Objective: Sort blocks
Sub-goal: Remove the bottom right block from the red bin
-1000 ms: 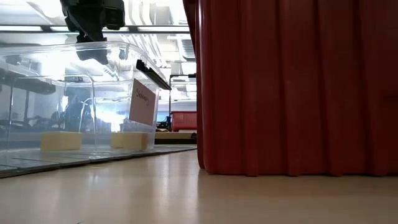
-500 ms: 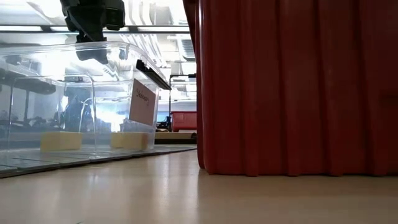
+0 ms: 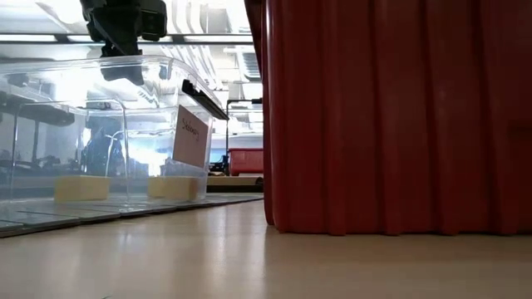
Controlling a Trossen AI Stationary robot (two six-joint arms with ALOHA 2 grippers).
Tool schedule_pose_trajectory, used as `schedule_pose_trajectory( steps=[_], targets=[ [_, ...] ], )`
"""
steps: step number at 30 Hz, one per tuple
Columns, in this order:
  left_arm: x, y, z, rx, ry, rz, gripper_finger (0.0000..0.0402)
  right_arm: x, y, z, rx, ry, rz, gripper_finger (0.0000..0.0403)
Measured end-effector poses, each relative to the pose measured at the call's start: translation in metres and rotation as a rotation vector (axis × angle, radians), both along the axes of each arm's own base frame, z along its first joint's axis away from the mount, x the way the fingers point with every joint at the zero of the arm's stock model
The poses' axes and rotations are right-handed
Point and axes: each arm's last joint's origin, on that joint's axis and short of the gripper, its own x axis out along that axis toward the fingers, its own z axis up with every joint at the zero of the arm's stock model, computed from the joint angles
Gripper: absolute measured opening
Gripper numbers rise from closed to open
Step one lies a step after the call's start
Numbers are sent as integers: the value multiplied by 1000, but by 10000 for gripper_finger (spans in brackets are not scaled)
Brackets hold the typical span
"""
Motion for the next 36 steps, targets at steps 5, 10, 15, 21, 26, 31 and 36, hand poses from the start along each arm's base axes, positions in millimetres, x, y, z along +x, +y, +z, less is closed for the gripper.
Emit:
schedule_pose_trajectory(
  steps=[5, 10, 15, 21, 26, 31, 36],
  targets=[
    [0, 0, 0, -5, 1, 8, 170, -2, -5, -8, 35, 13, -43, 185],
    [0, 0, 0, -10, 2, 16, 170, 3, -10, -22, 44, 17, -89, 185],
    [0, 0, 0, -15, 3, 21, 162, 6, -12, -33, 51, 52, -147, 181],
    [0, 0, 0, -22, 3, 18, 151, 7, -12, -36, 41, 63, -233, 161],
    [0, 0, 0, -19, 2, 15, 146, 6, -8, -28, 70, -6, -316, 152],
    [0, 0, 0, -16, 1, 11, 145, 4, -7, -18, 41, -56, -335, 154],
    [0, 0, 0, -16, 1, 10, 152, 7, -9, -20, 30, -75, -334, 160]
  ],
)
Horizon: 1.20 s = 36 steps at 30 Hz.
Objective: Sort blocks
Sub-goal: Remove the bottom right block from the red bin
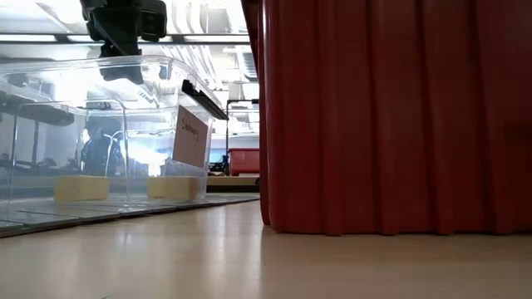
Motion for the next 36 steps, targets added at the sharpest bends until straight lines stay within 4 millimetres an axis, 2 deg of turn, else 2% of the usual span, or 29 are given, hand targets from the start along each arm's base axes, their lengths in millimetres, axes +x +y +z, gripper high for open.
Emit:
schedule_pose_trajectory(
  steps=[13, 23, 36],
  targets=[
    [0, 0, 0, -6, 1, 9, 155, 6, -5, -10, -1, -12, -6, 146],
    [0, 0, 0, -7, 1, 9, 144, 9, -7, -13, -21, -39, -106, 136],
    [0, 0, 0, -5, 1, 5, 158, 10, -6, -5, -20, -105, -185, 203]
  ],
)
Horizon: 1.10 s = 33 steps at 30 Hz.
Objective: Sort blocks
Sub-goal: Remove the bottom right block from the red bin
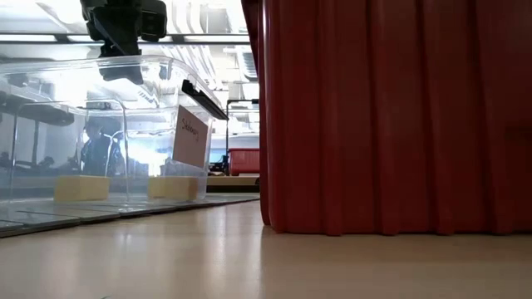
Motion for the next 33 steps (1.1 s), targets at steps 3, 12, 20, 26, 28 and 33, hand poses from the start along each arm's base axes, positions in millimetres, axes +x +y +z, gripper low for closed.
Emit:
schedule_pose_trajectory(
  steps=[3, 12, 20, 26, 28, 33],
  targets=[
    [0, 0, 0, 1, 0, -1, 157, 2, -1, 0, -11, -14, -70, 216],
    [0, 0, 0, 2, -1, -2, 144, 8, -7, -1, -74, -71, -229, 212],
    [0, 0, 0, 1, 0, 0, 147, 10, -8, -4, -84, -73, -210, 182],
    [0, 0, 0, 0, 0, 0, 151, 8, -7, -12, -37, -14, -154, 155],
    [0, 0, 0, 0, 0, 0, 149, 8, -6, -15, -18, 4, -128, 145],
    [0, 0, 0, 0, 0, 0, 142, 8, -6, -17, -1, 8, -88, 114]
  ],
)
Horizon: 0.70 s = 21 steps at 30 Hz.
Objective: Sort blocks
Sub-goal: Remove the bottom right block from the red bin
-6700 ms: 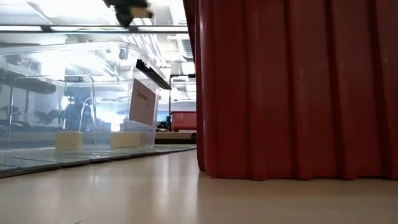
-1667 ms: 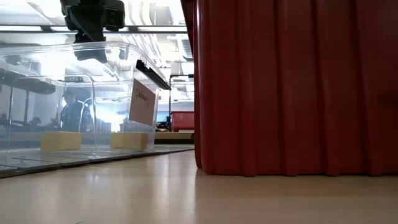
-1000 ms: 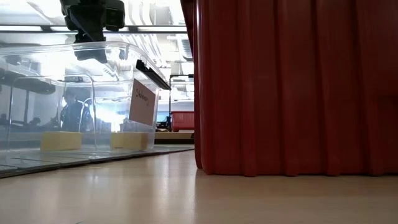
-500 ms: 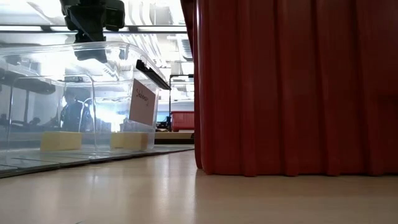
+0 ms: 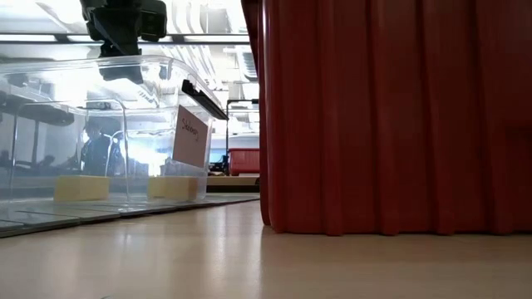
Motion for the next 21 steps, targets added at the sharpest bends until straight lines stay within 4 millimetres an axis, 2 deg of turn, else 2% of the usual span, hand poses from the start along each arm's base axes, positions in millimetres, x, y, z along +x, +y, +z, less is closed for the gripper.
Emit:
schedule_pose_trajectory(
  steps=[7, 11, 16, 21],
  targets=[
    [0, 0, 0, 0, 0, 0, 142, 1, 2, 2, -3, -10, 25, 113],
    [0, 0, 0, 0, 0, 0, 142, 2, 9, 14, 23, -76, 8, 117],
    [1, 0, 1, 6, -23, -39, 142, 7, 19, 50, 8, -239, -34, 113],
    [2, 0, 5, 36, -76, -72, 142, 8, 29, 108, -67, -468, -83, 113]
  ],
)
